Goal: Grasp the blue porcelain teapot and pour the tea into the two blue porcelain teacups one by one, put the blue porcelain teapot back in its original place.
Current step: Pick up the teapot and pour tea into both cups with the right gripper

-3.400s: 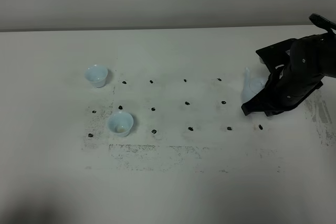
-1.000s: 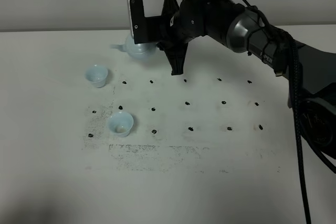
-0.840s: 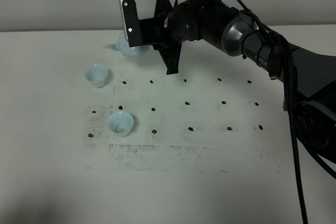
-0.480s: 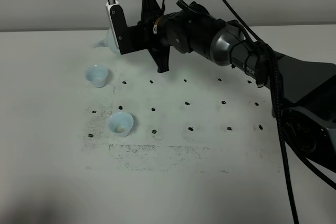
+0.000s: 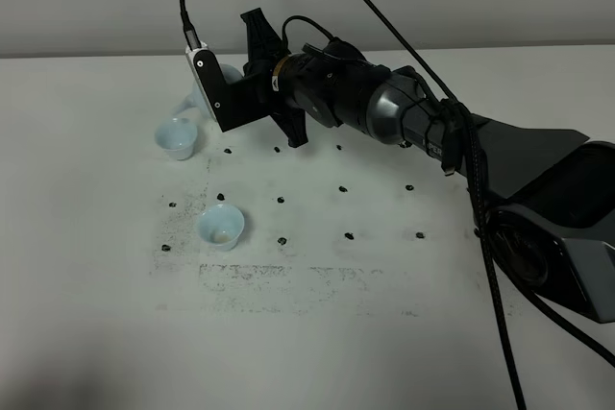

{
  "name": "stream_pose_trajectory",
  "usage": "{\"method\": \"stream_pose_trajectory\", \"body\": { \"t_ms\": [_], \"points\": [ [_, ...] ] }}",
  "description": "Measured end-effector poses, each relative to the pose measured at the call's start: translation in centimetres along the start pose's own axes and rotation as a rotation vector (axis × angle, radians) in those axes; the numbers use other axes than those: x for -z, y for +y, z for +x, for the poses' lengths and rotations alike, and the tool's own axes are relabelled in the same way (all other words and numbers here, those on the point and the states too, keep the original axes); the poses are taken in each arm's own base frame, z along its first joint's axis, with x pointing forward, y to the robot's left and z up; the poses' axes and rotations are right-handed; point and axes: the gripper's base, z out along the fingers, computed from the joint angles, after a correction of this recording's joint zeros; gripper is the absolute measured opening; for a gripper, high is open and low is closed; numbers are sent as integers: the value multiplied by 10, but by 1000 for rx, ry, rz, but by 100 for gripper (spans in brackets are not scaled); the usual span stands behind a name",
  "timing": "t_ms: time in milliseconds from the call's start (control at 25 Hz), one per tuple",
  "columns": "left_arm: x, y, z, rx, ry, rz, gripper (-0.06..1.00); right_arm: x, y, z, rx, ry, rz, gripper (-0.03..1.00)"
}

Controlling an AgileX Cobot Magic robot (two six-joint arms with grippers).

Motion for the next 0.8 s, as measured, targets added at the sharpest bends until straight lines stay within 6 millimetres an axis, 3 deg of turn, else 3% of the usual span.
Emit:
{"method": "stream_pose_trajectory", "body": {
  "t_ms": [240,800],
  "points": [
    [0,0,0,0,0,0,65,0,-4,0,78,25,46,4],
    [0,0,0,0,0,0,65,2,-9,-21,186,-2,110,4]
  ]
}}
